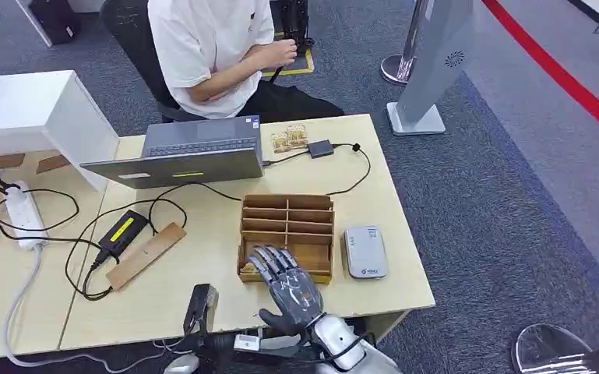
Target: Pass the card to the sensor for recognition and then transmit it.
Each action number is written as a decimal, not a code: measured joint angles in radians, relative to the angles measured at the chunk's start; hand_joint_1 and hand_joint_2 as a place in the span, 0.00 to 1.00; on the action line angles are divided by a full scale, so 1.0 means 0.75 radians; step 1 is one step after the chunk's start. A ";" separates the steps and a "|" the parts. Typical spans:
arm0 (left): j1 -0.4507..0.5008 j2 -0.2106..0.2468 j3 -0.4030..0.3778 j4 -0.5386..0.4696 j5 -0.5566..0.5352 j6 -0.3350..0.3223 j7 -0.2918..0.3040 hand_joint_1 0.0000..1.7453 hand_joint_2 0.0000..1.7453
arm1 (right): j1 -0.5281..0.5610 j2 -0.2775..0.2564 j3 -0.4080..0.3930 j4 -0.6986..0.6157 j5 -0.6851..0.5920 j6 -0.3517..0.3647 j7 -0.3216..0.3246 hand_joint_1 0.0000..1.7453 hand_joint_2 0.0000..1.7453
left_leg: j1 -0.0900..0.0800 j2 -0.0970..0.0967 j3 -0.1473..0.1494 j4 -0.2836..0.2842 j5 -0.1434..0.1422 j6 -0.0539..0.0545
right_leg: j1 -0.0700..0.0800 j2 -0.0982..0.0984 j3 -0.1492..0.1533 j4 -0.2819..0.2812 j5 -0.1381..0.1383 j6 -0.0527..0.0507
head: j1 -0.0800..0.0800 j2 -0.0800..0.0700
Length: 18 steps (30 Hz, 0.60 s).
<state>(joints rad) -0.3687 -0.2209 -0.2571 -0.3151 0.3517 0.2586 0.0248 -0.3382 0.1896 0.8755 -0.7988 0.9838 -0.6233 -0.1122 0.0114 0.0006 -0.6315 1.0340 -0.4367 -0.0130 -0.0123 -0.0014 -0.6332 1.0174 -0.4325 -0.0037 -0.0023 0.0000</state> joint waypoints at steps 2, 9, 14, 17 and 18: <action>0.000 -0.002 0.000 0.000 -0.003 0.000 0.003 0.00 1.00 | -0.016 0.004 0.000 0.017 -0.007 -0.001 -0.006 0.00 1.00 | 0.000 0.000 0.000 0.000 0.000 0.000 | 0.000 0.000 0.000 0.000 0.000 0.000 | 0.001 0.000; -0.001 -0.009 0.000 0.000 -0.011 0.000 0.007 0.00 1.00 | -0.054 0.026 0.000 0.043 -0.002 0.001 0.011 0.00 1.00 | 0.000 0.000 0.000 0.000 0.000 0.000 | 0.000 0.000 0.000 0.000 0.000 0.000 | 0.001 0.000; -0.002 -0.016 0.000 0.000 -0.019 0.014 0.006 0.00 1.00 | -0.075 0.037 0.000 0.056 -0.001 0.001 0.025 0.00 1.00 | 0.000 0.000 0.000 0.000 0.000 0.000 | 0.000 0.000 0.000 0.000 0.000 0.000 | 0.000 0.000; -0.003 -0.020 0.000 0.000 -0.032 0.038 -0.006 0.00 1.00 | -0.079 0.040 0.000 0.064 -0.001 0.001 0.028 0.00 1.00 | 0.000 0.000 0.000 0.000 0.000 0.000 | 0.000 0.000 0.000 0.000 0.000 0.000 | 0.000 0.000; -0.003 -0.021 0.000 0.000 -0.039 0.043 -0.009 0.00 1.00 | -0.079 0.040 0.000 0.065 -0.001 0.001 0.030 0.00 1.00 | 0.000 0.000 0.000 0.000 0.000 0.000 | 0.000 0.000 0.000 0.000 0.000 0.000 | 0.001 0.000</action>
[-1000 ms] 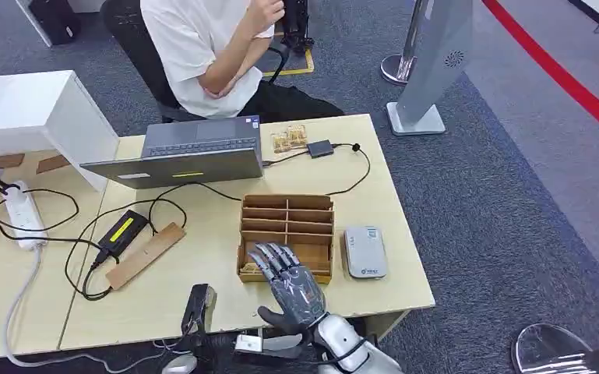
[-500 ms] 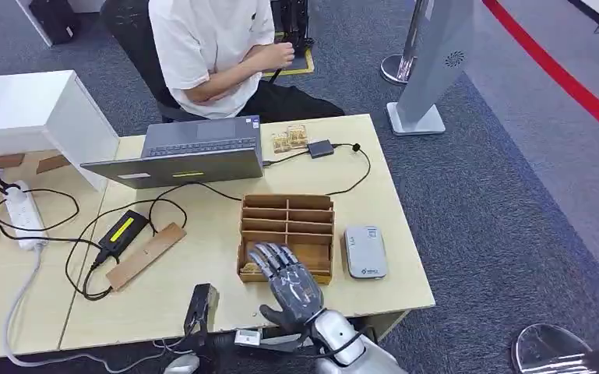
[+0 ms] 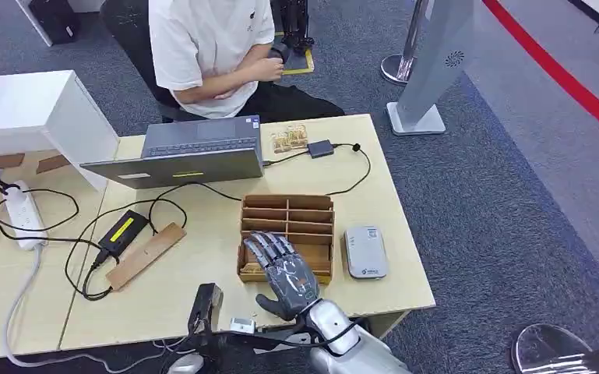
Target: Pass the card to the sensor for recognition and then transmit it.
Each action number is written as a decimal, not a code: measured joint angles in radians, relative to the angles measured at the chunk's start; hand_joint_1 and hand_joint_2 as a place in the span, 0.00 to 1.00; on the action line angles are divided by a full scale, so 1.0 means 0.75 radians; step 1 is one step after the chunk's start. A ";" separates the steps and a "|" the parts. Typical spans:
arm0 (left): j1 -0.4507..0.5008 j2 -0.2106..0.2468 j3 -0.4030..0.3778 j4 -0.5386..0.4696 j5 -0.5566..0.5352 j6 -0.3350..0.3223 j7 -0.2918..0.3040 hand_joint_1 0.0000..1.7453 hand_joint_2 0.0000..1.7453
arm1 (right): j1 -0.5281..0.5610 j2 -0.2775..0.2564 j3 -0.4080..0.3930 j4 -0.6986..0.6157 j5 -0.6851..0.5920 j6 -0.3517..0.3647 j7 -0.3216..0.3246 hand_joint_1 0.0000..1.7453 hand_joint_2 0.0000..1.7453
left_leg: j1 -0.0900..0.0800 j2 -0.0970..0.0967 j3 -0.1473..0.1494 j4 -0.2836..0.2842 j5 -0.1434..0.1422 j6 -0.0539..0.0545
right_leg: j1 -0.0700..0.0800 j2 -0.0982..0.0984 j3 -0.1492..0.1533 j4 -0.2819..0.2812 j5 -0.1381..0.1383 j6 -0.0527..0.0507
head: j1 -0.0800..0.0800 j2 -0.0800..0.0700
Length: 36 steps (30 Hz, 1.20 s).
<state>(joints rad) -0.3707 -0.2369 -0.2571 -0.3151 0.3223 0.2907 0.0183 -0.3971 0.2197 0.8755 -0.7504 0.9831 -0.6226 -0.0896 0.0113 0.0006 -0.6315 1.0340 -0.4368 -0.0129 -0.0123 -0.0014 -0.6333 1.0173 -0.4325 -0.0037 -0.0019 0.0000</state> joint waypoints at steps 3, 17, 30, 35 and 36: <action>0.000 -0.001 0.000 0.000 -0.012 0.014 -0.003 0.00 1.00 | 0.000 0.002 0.000 0.007 0.003 0.000 0.004 0.00 1.00 | 0.000 0.000 0.000 0.000 0.000 0.000 | 0.000 0.000 0.000 0.000 0.000 0.000 | 0.000 0.000; 0.000 -0.003 0.000 0.000 -0.023 0.023 -0.005 0.00 1.00 | 0.000 0.004 0.000 0.021 0.014 0.000 0.007 0.00 1.00 | 0.000 0.000 0.000 0.000 0.000 0.000 | 0.000 0.000 0.000 0.000 0.000 0.000 | -0.001 0.000; 0.000 -0.007 0.000 0.000 -0.023 0.017 -0.002 0.00 1.00 | 0.000 0.004 0.000 0.022 0.014 0.004 0.007 1.00 1.00 | 0.000 0.000 0.000 0.000 0.000 0.000 | 0.000 0.000 0.000 0.000 0.000 0.000 | -0.001 0.000; 0.000 -0.007 0.000 0.000 -0.021 0.013 0.000 0.00 1.00 | 0.000 0.004 0.000 0.021 -0.010 0.015 0.003 1.00 1.00 | 0.000 0.000 0.000 0.000 0.000 0.000 | 0.000 0.000 0.000 0.000 0.000 0.000 | 0.000 0.001; 0.000 -0.007 0.000 0.000 -0.020 0.013 0.000 0.00 1.00 | 0.000 0.004 0.000 0.021 -0.011 0.016 0.003 1.00 1.00 | 0.000 0.000 0.000 0.000 0.000 0.000 | 0.000 0.000 0.000 0.000 0.000 0.000 | 0.000 0.000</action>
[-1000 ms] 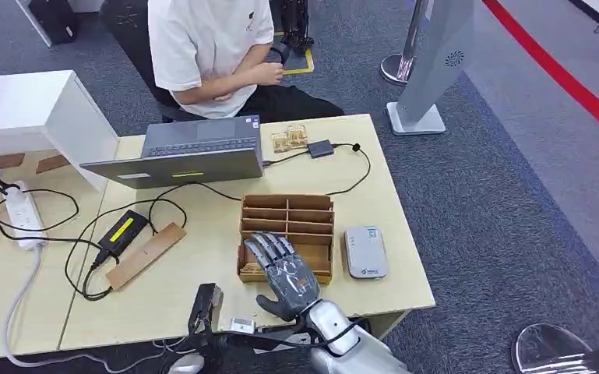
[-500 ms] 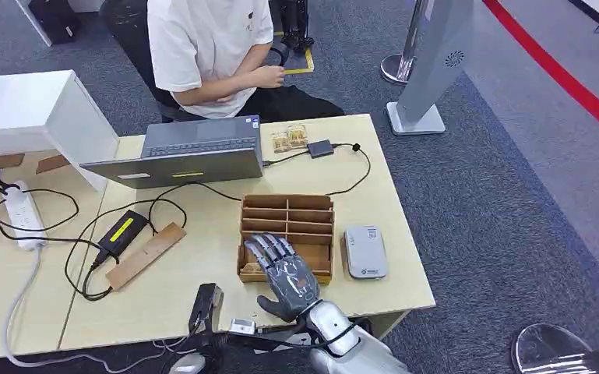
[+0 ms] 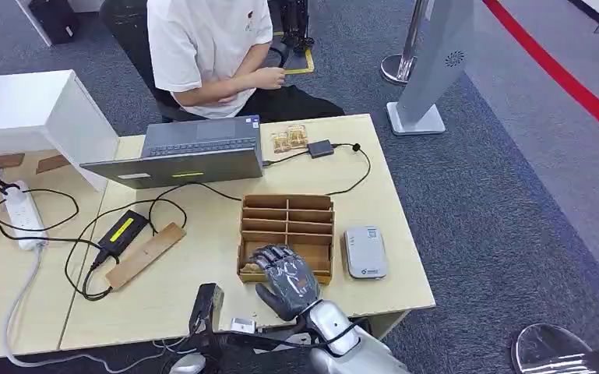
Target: Pass the card to the sensor for recognition and then transmit it.
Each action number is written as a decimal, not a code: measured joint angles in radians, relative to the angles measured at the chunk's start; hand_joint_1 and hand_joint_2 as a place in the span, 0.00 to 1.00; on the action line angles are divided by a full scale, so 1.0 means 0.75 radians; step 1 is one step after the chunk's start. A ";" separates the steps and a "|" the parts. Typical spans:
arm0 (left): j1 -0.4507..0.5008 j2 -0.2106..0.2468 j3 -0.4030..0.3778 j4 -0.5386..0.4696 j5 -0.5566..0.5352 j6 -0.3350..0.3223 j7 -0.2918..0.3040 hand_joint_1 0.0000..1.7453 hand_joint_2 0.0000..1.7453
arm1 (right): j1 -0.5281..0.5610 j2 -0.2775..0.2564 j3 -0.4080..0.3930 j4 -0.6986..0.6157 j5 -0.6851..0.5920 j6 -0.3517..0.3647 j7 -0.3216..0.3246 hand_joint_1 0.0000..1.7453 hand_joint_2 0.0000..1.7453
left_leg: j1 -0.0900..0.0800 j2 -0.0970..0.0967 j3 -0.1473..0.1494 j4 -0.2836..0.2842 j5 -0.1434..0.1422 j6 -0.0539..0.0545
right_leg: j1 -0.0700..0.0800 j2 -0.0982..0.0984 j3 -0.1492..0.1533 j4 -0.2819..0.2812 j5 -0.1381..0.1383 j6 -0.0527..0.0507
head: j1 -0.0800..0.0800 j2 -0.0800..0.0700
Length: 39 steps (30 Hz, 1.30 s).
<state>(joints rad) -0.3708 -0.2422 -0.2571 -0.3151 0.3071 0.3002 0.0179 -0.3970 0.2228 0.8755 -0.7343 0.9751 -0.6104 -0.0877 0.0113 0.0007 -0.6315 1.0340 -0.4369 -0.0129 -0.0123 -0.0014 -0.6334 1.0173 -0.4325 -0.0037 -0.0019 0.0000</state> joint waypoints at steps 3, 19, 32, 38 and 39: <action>0.000 0.000 0.000 0.000 0.002 -0.003 0.002 0.00 1.00 | 0.000 0.000 0.000 -0.001 -0.003 0.004 -0.003 1.00 1.00 | 0.000 0.000 0.000 0.000 0.000 0.000 | 0.000 0.000 0.000 0.000 0.000 0.000 | 0.000 0.000; 0.000 0.001 0.000 0.000 0.015 -0.005 -0.005 0.00 1.00 | -0.006 -0.002 -0.032 -0.030 -0.048 0.021 -0.021 1.00 1.00 | 0.000 0.000 0.000 0.000 0.000 0.000 | 0.000 0.000 0.000 0.000 0.000 0.000 | 0.000 0.000; 0.000 -0.006 0.000 0.000 -0.004 0.066 -0.029 0.00 1.00 | -0.006 -0.006 -0.044 -0.055 -0.043 0.016 -0.014 1.00 1.00 | 0.000 0.000 0.000 0.000 0.000 0.000 | 0.000 0.000 0.000 0.000 0.000 0.000 | -0.001 0.000; 0.000 -0.006 0.000 0.000 -0.009 0.042 -0.009 0.00 1.00 | -0.029 -0.007 -0.062 -0.129 -0.040 0.032 0.006 1.00 1.00 | 0.000 0.000 0.000 0.000 0.000 0.000 | 0.000 0.000 0.000 0.000 0.000 0.000 | -0.001 0.001; 0.000 -0.006 0.000 0.000 -0.011 0.041 -0.007 0.00 1.00 | -0.037 -0.008 -0.063 -0.144 -0.040 0.032 0.008 1.00 1.00 | 0.000 0.000 0.000 0.000 0.000 0.000 | 0.000 0.000 0.000 0.000 0.000 0.000 | 0.000 0.000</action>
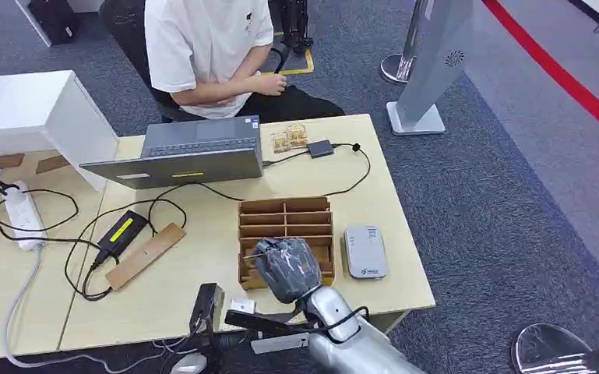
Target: Pass the card to the sensor for recognition and then transmit it.
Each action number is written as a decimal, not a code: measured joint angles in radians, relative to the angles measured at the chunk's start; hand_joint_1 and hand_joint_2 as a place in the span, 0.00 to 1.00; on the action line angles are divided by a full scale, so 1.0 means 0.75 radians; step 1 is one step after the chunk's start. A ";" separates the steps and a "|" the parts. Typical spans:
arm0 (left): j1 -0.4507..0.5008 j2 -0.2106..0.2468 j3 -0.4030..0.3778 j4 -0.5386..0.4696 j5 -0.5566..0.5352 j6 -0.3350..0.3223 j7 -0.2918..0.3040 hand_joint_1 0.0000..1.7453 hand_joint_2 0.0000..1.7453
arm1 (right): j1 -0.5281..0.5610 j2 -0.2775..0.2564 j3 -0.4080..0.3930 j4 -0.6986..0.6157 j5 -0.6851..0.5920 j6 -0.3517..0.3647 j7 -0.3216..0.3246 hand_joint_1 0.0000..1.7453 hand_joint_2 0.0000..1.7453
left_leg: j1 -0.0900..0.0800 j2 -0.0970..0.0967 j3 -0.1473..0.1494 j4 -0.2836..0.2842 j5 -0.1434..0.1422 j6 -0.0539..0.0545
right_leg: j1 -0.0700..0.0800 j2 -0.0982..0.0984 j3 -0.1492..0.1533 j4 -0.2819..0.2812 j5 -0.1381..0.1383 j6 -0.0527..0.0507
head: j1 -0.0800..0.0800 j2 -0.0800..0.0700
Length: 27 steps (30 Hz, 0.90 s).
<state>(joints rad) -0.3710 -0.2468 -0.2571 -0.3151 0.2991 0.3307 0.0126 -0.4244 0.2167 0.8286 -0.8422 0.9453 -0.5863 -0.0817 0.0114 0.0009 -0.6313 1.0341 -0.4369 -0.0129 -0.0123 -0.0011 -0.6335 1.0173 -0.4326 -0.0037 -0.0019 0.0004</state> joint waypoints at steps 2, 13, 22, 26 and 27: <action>0.000 0.000 0.000 0.000 -0.001 -0.002 0.005 0.00 1.00 | -0.013 -0.003 -0.001 -0.036 0.001 0.012 0.010 1.00 1.00 | 0.000 0.000 0.000 0.000 0.000 0.000 | 0.000 0.000 0.000 0.000 0.000 0.000 | -0.001 0.000; 0.000 0.000 0.000 0.000 -0.015 -0.022 0.019 0.00 1.00 | -0.071 -0.021 -0.032 -0.222 0.024 0.054 0.060 1.00 1.00 | 0.000 0.000 0.000 0.000 0.000 0.000 | 0.000 0.000 0.000 0.000 0.000 0.000 | -0.001 0.000; -0.003 -0.012 -0.001 0.000 -0.044 -0.040 0.045 0.00 1.00 | -0.212 -0.027 -0.069 -0.354 0.051 0.121 0.121 1.00 1.00 | 0.000 0.000 0.000 0.000 0.000 0.000 | 0.000 0.000 0.000 0.000 0.000 0.000 | 0.000 0.000; -0.006 -0.020 -0.001 0.000 -0.060 -0.049 0.060 0.00 1.00 | -0.270 -0.023 -0.076 -0.354 0.075 0.117 0.128 1.00 1.00 | 0.000 0.000 0.000 0.000 0.000 0.000 | 0.000 0.000 0.000 0.000 0.000 0.000 | -0.001 0.000; -0.008 -0.023 -0.001 0.000 -0.065 -0.052 0.065 0.00 1.00 | -0.286 -0.017 -0.077 -0.350 0.075 0.120 0.135 1.00 1.00 | 0.000 0.000 0.000 0.000 0.000 0.000 | 0.000 0.000 0.000 0.000 0.000 0.000 | 0.000 0.000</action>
<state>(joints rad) -0.3772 -0.2644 -0.2579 -0.3151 0.2502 0.2918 0.0614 -0.6388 0.2037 0.7706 -1.1047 1.0014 -0.4967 0.0199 0.0113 0.0007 -0.6315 1.0343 -0.4367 -0.0129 -0.0123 -0.0012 -0.6334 1.0175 -0.4324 -0.0037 -0.0019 0.0004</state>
